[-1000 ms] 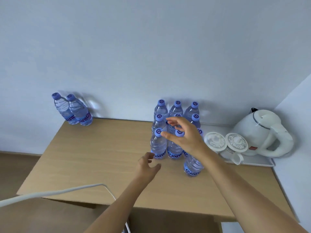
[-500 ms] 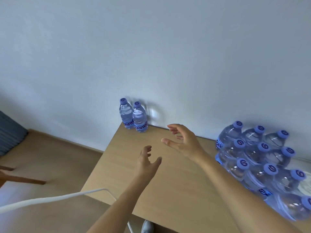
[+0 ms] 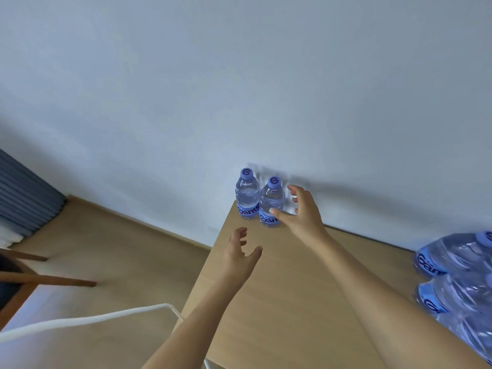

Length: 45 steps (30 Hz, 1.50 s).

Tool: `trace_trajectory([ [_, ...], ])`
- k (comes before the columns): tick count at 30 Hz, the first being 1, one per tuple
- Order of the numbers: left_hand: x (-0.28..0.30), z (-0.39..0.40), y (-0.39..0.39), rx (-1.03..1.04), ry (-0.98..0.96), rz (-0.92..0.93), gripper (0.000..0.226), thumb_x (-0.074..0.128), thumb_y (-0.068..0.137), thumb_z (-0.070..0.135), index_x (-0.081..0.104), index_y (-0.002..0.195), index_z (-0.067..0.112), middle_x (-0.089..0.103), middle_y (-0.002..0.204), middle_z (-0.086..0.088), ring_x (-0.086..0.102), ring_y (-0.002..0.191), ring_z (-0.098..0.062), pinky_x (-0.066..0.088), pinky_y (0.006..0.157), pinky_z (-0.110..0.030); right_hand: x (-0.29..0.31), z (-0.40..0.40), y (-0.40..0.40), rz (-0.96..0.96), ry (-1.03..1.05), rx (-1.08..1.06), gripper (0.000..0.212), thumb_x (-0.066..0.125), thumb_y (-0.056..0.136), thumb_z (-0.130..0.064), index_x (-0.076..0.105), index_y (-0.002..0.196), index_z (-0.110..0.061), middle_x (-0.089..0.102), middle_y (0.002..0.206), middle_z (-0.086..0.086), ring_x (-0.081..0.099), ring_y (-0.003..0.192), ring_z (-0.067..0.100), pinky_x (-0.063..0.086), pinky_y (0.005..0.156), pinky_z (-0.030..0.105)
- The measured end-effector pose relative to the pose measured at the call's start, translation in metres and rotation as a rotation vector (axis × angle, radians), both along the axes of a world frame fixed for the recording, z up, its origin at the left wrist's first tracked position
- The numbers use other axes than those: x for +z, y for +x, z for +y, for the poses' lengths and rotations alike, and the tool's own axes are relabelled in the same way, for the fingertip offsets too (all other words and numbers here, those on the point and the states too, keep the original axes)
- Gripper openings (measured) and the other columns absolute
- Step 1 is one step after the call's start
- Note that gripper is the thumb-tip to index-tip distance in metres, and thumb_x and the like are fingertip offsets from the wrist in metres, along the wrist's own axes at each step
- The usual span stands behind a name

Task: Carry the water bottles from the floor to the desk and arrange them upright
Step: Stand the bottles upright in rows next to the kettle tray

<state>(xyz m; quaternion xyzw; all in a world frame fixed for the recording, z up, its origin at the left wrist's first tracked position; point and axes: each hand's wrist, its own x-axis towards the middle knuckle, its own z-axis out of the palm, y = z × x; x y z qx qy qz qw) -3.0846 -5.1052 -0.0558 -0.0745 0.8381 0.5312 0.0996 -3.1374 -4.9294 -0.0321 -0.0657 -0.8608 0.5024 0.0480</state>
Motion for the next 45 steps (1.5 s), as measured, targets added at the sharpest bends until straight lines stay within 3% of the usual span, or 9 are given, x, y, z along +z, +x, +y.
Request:
trace_trajectory([
  [4, -0.005, -0.017, -0.010, -0.046, -0.005, -0.033, 0.055, 0.068, 0.087, 0.024, 0.041, 0.134, 0.021, 0.048, 0.128, 0.011, 0.053, 0.113, -0.008, 0.045, 0.092, -0.025, -0.010, -0.012, -0.027, -0.006, 0.005, -0.018, 0.059, 0.081, 0.074, -0.030, 0.050, 0.123, -0.021, 0.048, 0.113, -0.019, 0.049, 0.118, 0.016, 0.040, 0.091, 0.028],
  [11, -0.025, -0.041, -0.019, -0.029, -0.033, -0.067, 0.058, 0.072, 0.081, 0.030, 0.042, 0.132, 0.028, 0.052, 0.126, 0.011, 0.055, 0.105, 0.001, 0.050, 0.090, -0.028, -0.023, -0.025, -0.050, -0.058, 0.058, -0.109, 0.059, 0.086, 0.068, -0.028, 0.053, 0.115, -0.013, 0.038, 0.111, -0.002, 0.050, 0.111, 0.021, 0.042, 0.087, 0.030],
  [18, -0.025, -0.034, -0.012, -0.100, -0.011, -0.080, 0.060, 0.071, 0.084, 0.025, 0.040, 0.135, 0.022, 0.048, 0.128, 0.010, 0.053, 0.110, -0.007, 0.044, 0.087, -0.023, -0.017, -0.018, -0.032, -0.061, -0.079, -0.096, 0.048, 0.088, 0.066, -0.025, 0.050, 0.095, -0.020, 0.061, 0.091, -0.013, 0.057, 0.083, 0.007, 0.039, 0.063, 0.006],
  [23, -0.026, -0.019, 0.002, -0.190, 0.029, -0.109, 0.074, 0.078, 0.077, 0.020, 0.036, 0.138, 0.021, 0.045, 0.135, 0.004, 0.049, 0.116, -0.011, 0.042, 0.089, -0.025, -0.007, -0.003, 0.002, -0.163, -0.131, -0.119, 0.055, 0.089, 0.063, -0.038, 0.059, 0.107, -0.020, 0.066, 0.107, -0.004, 0.060, 0.099, 0.013, 0.050, 0.084, 0.030],
  [29, -0.026, 0.013, 0.024, -0.392, 0.052, -0.134, 0.112, 0.092, 0.052, 0.034, 0.029, 0.144, 0.023, 0.041, 0.135, 0.010, 0.041, 0.124, -0.008, 0.038, 0.099, -0.029, 0.023, 0.030, 0.054, -0.241, -0.233, -0.112, 0.044, 0.086, 0.066, -0.044, 0.069, 0.098, -0.020, 0.069, 0.089, 0.000, 0.070, 0.091, 0.019, 0.054, 0.075, 0.032],
  [33, -0.017, 0.046, 0.048, -0.469, 0.191, -0.093, 0.078, 0.090, 0.059, 0.031, 0.049, 0.124, 0.025, 0.065, 0.110, 0.009, 0.064, 0.100, -0.008, 0.054, 0.079, -0.022, 0.041, 0.049, 0.088, -0.229, -0.246, -0.187, 0.043, 0.083, 0.067, -0.048, 0.070, 0.093, -0.017, 0.071, 0.088, 0.001, 0.071, 0.082, 0.014, 0.054, 0.072, 0.030],
  [36, -0.005, 0.066, 0.072, -0.515, 0.208, -0.080, 0.063, 0.088, 0.063, 0.033, 0.054, 0.116, 0.026, 0.067, 0.103, 0.012, 0.065, 0.095, -0.004, 0.053, 0.070, -0.019, 0.050, 0.064, 0.117, -0.205, -0.253, -0.271, 0.048, 0.082, 0.066, -0.052, 0.070, 0.091, -0.013, 0.073, 0.080, -0.003, 0.072, 0.075, 0.009, 0.055, 0.072, 0.029],
  [42, 0.009, 0.103, 0.111, -0.635, 0.226, -0.091, 0.054, 0.088, 0.062, 0.028, 0.060, 0.108, 0.023, 0.072, 0.097, 0.006, 0.069, 0.089, -0.012, 0.059, 0.078, -0.030, 0.059, 0.101, 0.171, -0.169, -0.194, -0.383, 0.058, 0.078, 0.069, -0.056, 0.068, 0.089, -0.003, 0.069, 0.070, -0.002, 0.072, 0.078, 0.016, 0.055, 0.074, 0.035],
  [45, 0.012, 0.120, 0.135, -0.650, 0.227, -0.080, 0.055, 0.090, 0.060, 0.027, 0.061, 0.107, 0.022, 0.072, 0.096, 0.004, 0.070, 0.087, -0.013, 0.059, 0.076, -0.031, 0.062, 0.118, 0.202, -0.145, -0.203, -0.395, 0.054, 0.078, 0.070, -0.056, 0.069, 0.089, -0.006, 0.067, 0.065, -0.008, 0.068, 0.068, 0.005, 0.050, 0.065, 0.025],
])
